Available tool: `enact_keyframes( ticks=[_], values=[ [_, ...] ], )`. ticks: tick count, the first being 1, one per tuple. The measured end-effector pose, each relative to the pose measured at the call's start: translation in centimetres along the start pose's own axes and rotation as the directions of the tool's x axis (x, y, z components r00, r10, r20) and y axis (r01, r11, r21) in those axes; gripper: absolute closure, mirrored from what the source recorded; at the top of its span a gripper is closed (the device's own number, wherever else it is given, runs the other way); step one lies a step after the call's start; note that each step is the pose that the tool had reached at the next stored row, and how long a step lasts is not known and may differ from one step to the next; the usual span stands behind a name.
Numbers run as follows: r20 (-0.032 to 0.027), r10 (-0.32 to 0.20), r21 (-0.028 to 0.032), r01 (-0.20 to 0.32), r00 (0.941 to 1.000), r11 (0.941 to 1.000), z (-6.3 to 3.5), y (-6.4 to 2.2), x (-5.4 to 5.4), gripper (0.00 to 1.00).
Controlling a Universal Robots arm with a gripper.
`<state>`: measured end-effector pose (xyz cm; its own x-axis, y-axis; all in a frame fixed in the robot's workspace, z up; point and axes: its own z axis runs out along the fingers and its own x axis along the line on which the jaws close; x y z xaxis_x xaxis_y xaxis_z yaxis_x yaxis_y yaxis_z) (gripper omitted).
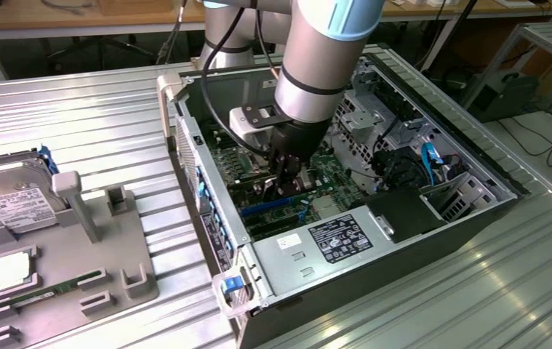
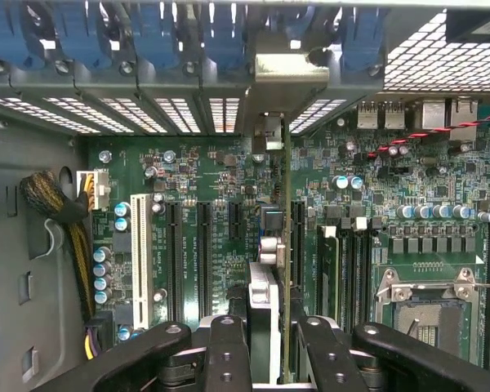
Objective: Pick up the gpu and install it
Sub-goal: 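Insert the gpu into the slot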
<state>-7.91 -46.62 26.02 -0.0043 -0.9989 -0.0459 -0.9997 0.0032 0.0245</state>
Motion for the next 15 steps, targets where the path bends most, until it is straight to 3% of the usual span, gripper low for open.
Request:
enact_keyframes(
  ticks=[15],
  values=[
    [0.0001, 0.000, 0.0000, 0.000, 1.0000, 1.0000, 0.10, 0.21, -0.03, 0.72]
  ],
)
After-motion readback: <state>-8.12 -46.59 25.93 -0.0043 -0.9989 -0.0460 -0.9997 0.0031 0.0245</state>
